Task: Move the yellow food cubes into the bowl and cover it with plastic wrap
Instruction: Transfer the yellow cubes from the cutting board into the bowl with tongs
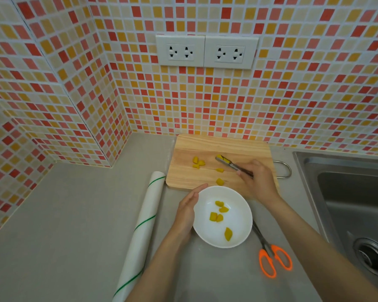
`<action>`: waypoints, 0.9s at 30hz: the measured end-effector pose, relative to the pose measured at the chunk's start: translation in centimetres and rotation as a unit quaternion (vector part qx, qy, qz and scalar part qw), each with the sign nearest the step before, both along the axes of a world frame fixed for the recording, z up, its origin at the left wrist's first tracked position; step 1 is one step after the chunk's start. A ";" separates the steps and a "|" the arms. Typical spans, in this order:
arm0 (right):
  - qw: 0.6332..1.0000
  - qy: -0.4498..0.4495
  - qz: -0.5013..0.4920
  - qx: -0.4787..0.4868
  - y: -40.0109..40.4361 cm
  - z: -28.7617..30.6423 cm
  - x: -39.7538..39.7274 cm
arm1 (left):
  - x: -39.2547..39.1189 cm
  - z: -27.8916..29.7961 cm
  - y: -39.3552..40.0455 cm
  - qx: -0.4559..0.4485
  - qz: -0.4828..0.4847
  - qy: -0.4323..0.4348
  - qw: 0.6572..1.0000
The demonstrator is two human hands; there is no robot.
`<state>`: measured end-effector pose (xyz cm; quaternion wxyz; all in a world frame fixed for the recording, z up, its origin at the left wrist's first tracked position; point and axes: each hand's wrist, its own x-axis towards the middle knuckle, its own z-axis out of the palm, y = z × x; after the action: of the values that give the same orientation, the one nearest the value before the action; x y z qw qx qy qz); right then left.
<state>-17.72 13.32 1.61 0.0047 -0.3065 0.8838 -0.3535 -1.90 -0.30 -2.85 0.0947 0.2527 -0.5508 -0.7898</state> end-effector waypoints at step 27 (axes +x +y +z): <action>0.985 -0.063 0.066 0.145 1.0 -1.9 -0.6 | 0.0 0.5 0.1 -0.006 0.012 -0.007 1.000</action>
<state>-18.36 14.30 -0.30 0.1277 -0.3375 0.9014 -0.2392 -1.88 -0.18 -2.40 0.1020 0.2641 -0.5532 -0.7835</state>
